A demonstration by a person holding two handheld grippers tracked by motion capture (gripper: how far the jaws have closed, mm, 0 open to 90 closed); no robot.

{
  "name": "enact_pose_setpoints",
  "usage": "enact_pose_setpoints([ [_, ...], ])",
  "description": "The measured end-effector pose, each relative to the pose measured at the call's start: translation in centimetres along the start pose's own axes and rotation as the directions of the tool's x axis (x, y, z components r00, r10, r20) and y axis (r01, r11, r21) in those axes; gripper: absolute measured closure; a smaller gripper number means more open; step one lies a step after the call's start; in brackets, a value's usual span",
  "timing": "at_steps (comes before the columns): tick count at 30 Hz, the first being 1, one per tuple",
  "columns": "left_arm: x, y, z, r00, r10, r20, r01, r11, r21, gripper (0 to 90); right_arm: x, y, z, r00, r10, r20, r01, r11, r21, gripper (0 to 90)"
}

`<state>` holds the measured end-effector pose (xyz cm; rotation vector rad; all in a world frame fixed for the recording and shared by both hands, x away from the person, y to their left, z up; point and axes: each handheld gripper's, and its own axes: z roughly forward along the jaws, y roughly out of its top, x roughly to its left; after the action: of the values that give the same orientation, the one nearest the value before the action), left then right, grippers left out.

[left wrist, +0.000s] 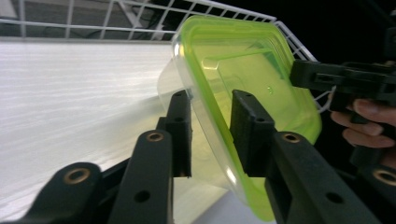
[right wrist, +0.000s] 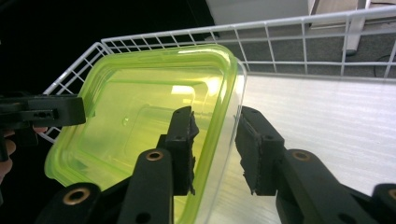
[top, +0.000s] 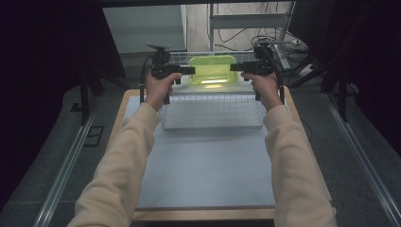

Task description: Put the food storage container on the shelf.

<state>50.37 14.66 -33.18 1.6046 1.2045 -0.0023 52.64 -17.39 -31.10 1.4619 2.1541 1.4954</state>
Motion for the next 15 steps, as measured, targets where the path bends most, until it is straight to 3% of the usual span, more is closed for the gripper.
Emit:
enact_pose_setpoints([
  [5, 0.5, 0.0, 0.4, 0.9998, -0.003, -0.019, 0.003, 1.0, -0.004, 59.9, 0.0, -0.2, 0.5, 0.9999, -0.008, 0.012, 0.008, 1.0, 0.005, 60.9],
  [7, 0.7, 0.0, 0.5, 1.0, -0.002, -0.009, 0.002, 0.9999, -0.011, 54.7, 0.0, -0.2, 0.6, 0.9997, -0.013, 0.018, 0.013, 1.0, 0.001, 58.6],
  [10, 0.7, 0.1, 0.5, 0.9999, -0.003, -0.011, 0.003, 0.9999, -0.013, 31.4, 0.1, -0.3, 0.5, 0.9994, -0.017, 0.032, 0.017, 1.0, -0.001, 50.0],
  [12, 0.7, 0.2, 0.2, 0.9996, 0.009, -0.025, -0.01, 0.9998, -0.02, 21.4, 0.2, -0.3, 0.2, 0.9987, -0.027, 0.044, 0.028, 0.999, -0.024, 45.6],
  [15, 0.5, 0.2, -1.1, 0.9981, 0.043, -0.045, -0.045, 0.9981, -0.043, 16.0, 0.6, -0.3, -0.9, 0.9976, -0.052, 0.045, 0.055, 0.996, -0.067, 39.6],
])
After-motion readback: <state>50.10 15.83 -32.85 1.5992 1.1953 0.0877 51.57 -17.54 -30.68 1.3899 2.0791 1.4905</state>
